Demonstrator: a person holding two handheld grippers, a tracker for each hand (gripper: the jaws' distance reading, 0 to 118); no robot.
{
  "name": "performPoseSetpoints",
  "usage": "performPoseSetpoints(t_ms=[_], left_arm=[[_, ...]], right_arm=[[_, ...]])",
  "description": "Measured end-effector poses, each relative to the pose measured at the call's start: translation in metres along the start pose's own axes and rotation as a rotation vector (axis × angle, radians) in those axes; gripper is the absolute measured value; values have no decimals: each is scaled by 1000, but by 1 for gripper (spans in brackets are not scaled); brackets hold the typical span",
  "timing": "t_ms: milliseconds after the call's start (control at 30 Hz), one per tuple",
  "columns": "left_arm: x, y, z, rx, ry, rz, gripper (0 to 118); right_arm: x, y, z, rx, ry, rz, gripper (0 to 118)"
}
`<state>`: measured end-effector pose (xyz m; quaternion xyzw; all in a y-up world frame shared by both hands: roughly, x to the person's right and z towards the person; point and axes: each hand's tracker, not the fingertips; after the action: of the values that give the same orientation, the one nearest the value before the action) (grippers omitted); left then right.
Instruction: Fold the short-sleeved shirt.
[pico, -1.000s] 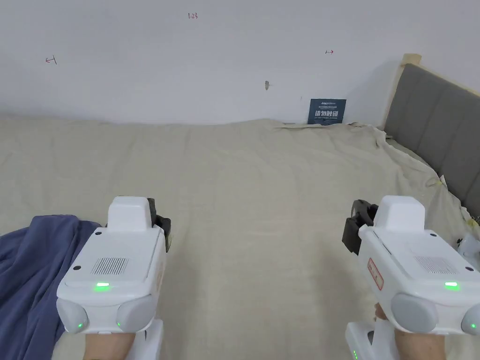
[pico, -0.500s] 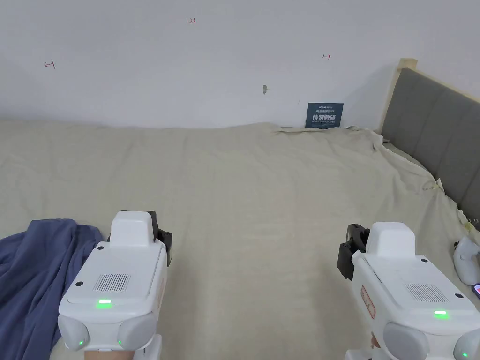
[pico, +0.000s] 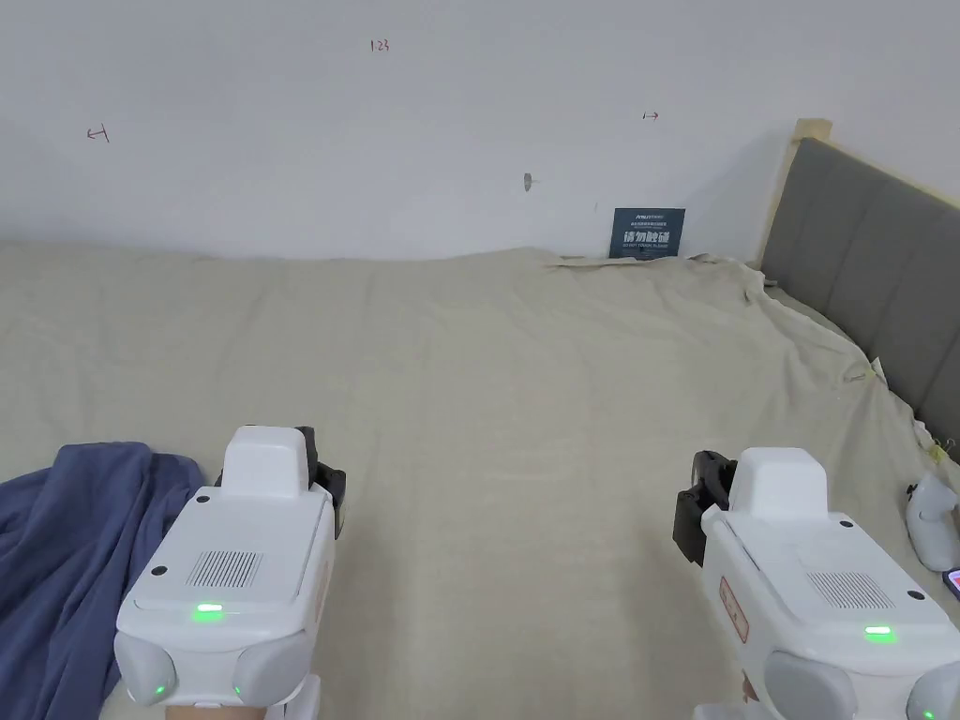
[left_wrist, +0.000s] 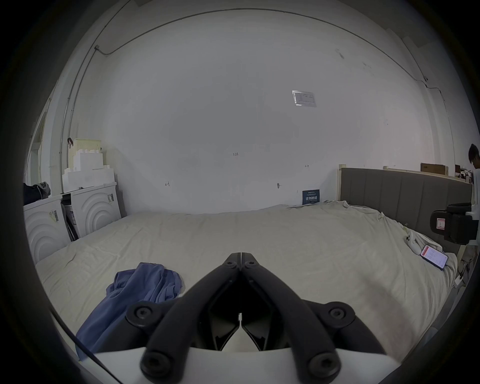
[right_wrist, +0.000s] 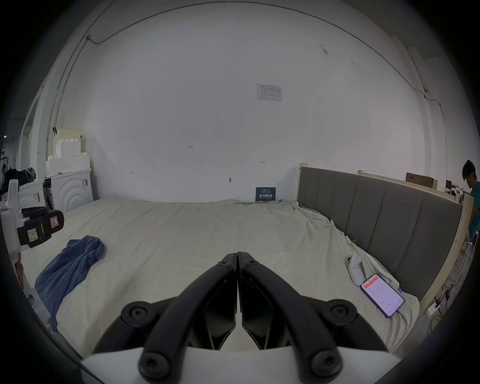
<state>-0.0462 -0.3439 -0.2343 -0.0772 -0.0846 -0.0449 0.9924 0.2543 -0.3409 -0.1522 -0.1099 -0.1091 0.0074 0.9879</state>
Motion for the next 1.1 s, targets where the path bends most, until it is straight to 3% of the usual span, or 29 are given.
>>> performPoseSetpoints(t_ms=[1100], left_arm=[[4,4,0,13,-14,2,0]], right_arm=[[1,2,0,6,0,0,0]])
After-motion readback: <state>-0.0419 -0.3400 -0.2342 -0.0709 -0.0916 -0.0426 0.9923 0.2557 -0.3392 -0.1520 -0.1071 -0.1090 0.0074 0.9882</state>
